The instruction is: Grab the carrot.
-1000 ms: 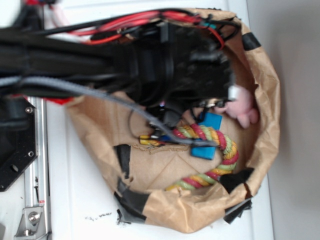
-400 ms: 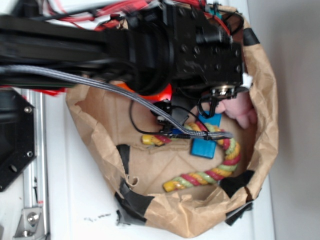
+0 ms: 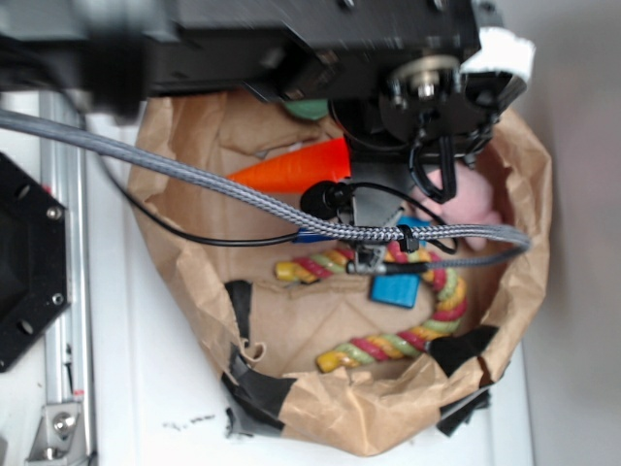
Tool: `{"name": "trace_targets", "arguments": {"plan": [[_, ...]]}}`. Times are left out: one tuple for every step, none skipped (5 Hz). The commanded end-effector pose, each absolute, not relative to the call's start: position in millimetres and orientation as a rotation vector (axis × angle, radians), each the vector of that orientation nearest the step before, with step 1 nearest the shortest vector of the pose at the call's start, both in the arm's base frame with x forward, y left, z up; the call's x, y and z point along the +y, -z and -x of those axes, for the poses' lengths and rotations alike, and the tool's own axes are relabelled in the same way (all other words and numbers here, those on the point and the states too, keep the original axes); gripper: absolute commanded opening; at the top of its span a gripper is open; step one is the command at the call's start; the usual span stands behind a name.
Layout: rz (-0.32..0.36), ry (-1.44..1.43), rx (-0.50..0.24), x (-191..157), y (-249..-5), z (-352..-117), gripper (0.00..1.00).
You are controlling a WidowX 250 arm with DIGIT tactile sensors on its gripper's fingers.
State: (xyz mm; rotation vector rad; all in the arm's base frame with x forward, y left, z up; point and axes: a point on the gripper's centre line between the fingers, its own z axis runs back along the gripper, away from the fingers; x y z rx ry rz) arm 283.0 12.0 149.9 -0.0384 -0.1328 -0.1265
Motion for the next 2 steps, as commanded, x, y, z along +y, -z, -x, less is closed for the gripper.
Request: {"name": "trace_targets", "arguments": {"plan": [[0.005,0.027,-0.238,14.0,-208.0,-259.1,0.0],[0.001,0.021,-0.233,14.9,-207.5,-253.1,0.0]]}}
